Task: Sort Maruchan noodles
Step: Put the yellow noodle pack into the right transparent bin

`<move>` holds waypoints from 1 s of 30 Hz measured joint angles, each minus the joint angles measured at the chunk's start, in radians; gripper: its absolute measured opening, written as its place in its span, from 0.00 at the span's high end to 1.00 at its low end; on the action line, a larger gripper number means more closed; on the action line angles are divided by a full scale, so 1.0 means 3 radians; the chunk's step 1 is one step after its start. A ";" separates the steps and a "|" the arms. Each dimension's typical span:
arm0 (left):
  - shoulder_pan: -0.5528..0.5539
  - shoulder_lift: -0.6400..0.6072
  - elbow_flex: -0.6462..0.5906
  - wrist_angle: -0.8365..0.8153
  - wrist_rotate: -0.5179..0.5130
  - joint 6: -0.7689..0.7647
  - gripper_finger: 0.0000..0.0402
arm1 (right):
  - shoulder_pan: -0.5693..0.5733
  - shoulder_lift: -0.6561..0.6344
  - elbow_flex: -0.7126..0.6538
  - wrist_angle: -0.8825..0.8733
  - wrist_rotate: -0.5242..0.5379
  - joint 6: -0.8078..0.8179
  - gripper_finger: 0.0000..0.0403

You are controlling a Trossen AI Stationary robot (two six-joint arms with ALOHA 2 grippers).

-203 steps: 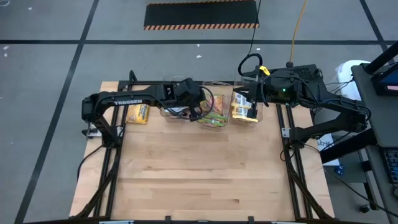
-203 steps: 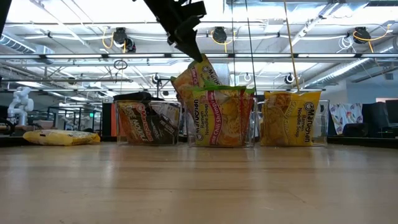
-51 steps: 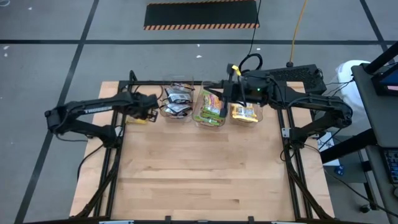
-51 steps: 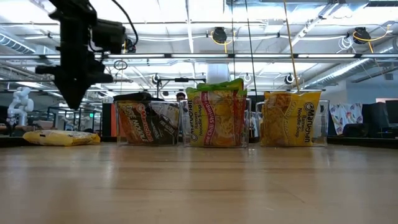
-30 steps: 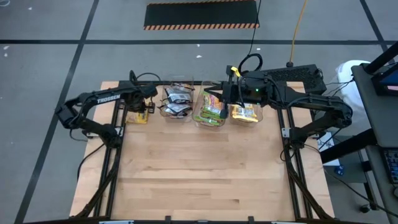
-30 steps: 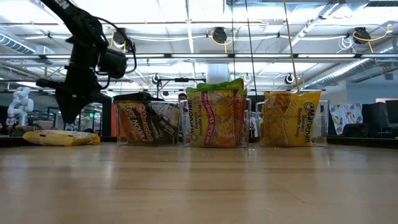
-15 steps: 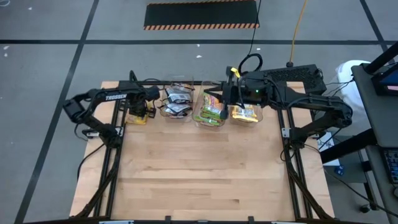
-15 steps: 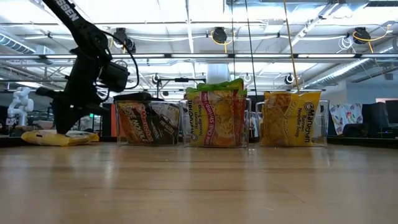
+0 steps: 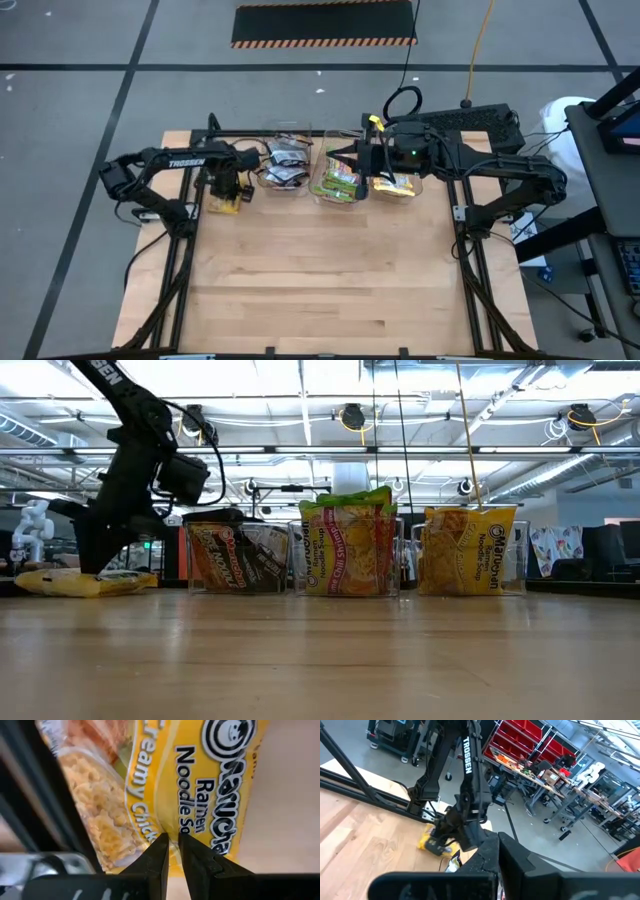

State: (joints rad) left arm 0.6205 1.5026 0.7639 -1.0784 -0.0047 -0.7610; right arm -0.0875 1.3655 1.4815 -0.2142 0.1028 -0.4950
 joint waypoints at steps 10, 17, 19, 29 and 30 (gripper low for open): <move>-0.0867 0.0008 -0.0010 0.0060 0.1183 -0.0126 0.86 | 0.0000 0.0000 0.0000 -0.0001 0.0000 0.0031 1.00; -0.1644 0.0011 -0.0015 0.0515 0.1690 -0.0449 0.86 | 0.0000 0.0000 0.0000 0.0000 0.0001 0.0102 1.00; -0.1841 0.0007 -0.0011 0.0813 0.1718 -0.0637 0.86 | 0.0000 0.0000 0.0000 -0.0001 0.0000 0.0123 1.00; -0.2530 0.0010 -0.0009 0.2676 0.1650 -0.1381 0.86 | 0.0000 0.0000 0.0000 0.0000 0.0000 0.0143 1.00; -0.2566 0.0010 -0.0009 0.2815 0.1627 -0.1409 0.86 | 0.0000 0.0000 0.0000 0.0000 0.0001 0.0170 1.00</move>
State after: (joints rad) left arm -0.1493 1.5055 0.7612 -0.2340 0.4833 -1.1838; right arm -0.0875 1.3655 1.4815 -0.2142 0.1031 -0.4439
